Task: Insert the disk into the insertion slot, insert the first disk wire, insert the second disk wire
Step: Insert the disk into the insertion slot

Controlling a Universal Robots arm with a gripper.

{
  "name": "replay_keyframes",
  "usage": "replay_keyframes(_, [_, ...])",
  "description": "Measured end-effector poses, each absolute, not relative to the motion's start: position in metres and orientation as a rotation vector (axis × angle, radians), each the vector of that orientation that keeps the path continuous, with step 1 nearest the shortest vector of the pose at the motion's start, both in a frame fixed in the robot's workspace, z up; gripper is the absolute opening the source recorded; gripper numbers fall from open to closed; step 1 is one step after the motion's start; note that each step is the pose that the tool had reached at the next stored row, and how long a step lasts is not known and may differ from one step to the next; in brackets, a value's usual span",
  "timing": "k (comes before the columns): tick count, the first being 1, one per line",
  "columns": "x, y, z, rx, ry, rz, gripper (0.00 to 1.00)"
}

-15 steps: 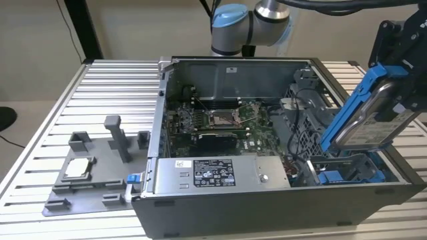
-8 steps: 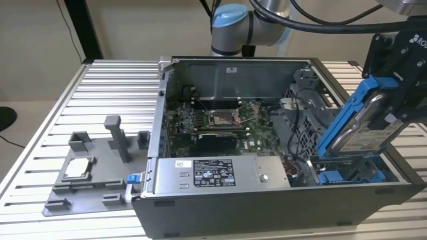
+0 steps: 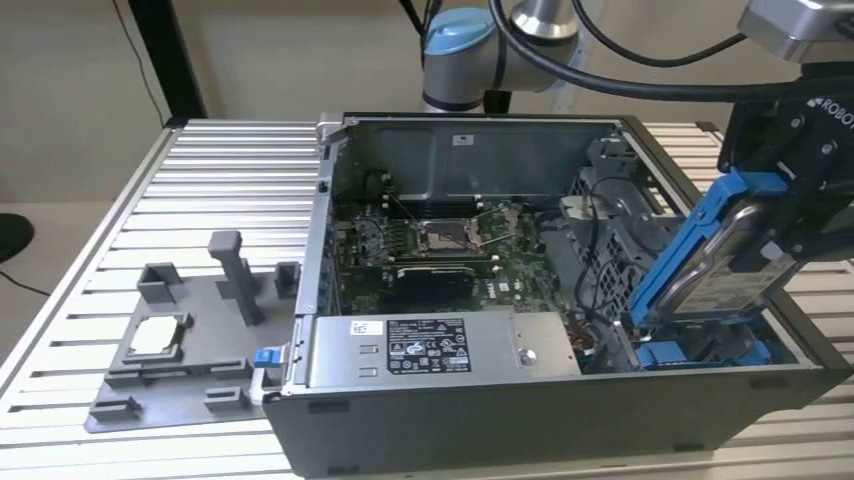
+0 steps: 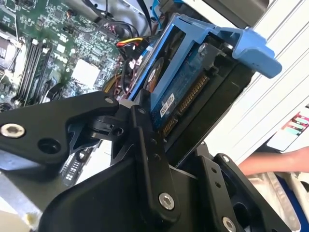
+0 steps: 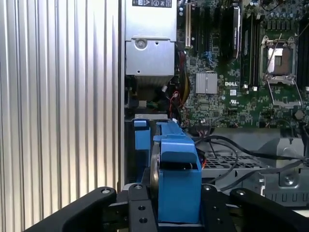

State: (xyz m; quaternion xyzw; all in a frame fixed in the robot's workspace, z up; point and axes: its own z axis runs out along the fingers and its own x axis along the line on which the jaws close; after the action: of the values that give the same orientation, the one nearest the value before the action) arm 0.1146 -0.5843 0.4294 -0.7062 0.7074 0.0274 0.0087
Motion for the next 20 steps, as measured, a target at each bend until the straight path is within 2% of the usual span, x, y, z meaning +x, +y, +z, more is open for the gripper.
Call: replay_keyframes(20, [0.117,-0.589,0.415,-2.196,2.215,0.092,0.00])
